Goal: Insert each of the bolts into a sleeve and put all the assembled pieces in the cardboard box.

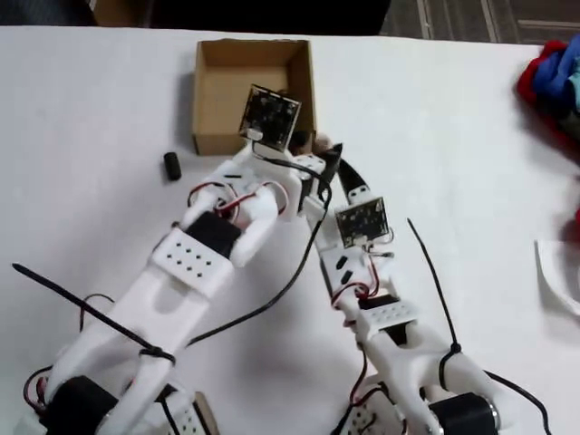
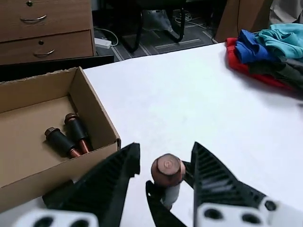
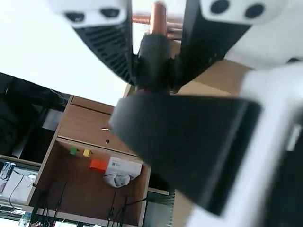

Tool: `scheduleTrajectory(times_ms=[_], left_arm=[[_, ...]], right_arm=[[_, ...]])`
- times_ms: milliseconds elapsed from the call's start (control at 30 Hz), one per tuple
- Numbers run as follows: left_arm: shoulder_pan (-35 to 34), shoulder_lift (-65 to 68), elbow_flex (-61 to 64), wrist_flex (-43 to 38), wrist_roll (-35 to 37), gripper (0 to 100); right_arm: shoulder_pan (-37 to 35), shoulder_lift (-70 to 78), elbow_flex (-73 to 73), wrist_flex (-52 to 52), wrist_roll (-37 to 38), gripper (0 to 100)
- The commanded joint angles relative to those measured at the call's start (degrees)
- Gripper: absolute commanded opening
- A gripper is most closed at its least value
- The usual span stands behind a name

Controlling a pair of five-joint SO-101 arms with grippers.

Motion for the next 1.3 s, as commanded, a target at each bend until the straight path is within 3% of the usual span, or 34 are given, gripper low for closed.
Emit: scheduleTrajectory(times_ms=[0,267,400,533,700,800,1033,1267], left_arm=[[-0.44,-2.81,-0.48,0.26,-0.35,19],[-1.58,-3.96,-2.51,0.18,-0.35,19],[-5.80,-7.03,-6.20,0.26,-0.26,19],[-12.84,-11.08,-8.66,0.26,-0.26,19],[-24.26,-14.33,-5.85,5.27,-0.62,19],[-30.77,-15.65,-1.45,8.97,-0.70,19],[-38.42,-19.08,11.30,9.23,-0.70,19],[-41.85,-18.81,16.66,8.44,-0.79,19]], right_arm=[[0.48,-0.66,-1.49,-1.54,0.35,2.1],[0.84,-0.31,-1.49,-1.36,-0.53,2.1],[3.30,-0.22,-1.85,-0.84,-9.32,2.0],[5.41,-0.13,-10.37,14.81,-12.75,2.0],[5.76,-0.04,-33.58,50.95,-17.49,2.0],[4.53,1.54,-48.00,66.59,-17.58,2.0],[2.86,25.10,-79.21,80.22,-18.02,2.0],[1.19,65.36,-135.38,98.24,-28.40,2.0]])
